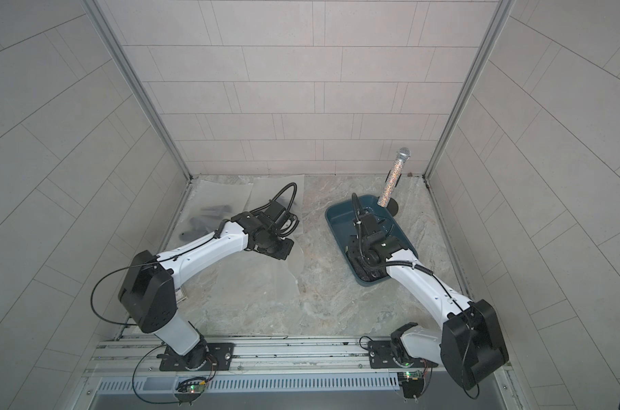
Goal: Place the eggplant in a zip-top bag and seal the zipper
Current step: Pick up the eggplant from the basket.
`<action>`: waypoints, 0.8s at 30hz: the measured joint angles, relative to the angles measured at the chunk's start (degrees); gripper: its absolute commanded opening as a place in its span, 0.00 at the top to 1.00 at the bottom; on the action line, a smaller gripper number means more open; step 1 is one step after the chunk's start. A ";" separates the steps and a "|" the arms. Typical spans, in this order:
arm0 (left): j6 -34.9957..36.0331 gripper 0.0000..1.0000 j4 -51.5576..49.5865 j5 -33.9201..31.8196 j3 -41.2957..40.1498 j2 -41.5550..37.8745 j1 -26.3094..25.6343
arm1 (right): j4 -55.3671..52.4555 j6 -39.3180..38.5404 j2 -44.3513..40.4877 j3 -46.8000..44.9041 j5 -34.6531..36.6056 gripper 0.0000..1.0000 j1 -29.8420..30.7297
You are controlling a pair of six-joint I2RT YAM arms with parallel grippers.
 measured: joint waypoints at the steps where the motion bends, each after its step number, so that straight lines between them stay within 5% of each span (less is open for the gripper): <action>1: 0.00 0.97 0.04 0.04 0.00 0.00 -0.02 | -1.03 -0.22 0.35 -0.07 0.61 0.49 -0.02; 24: 0.48 0.97 0.15 0.85 0.00 -0.02 -0.37 | -5.81 -0.50 11.21 0.02 6.95 0.43 -6.97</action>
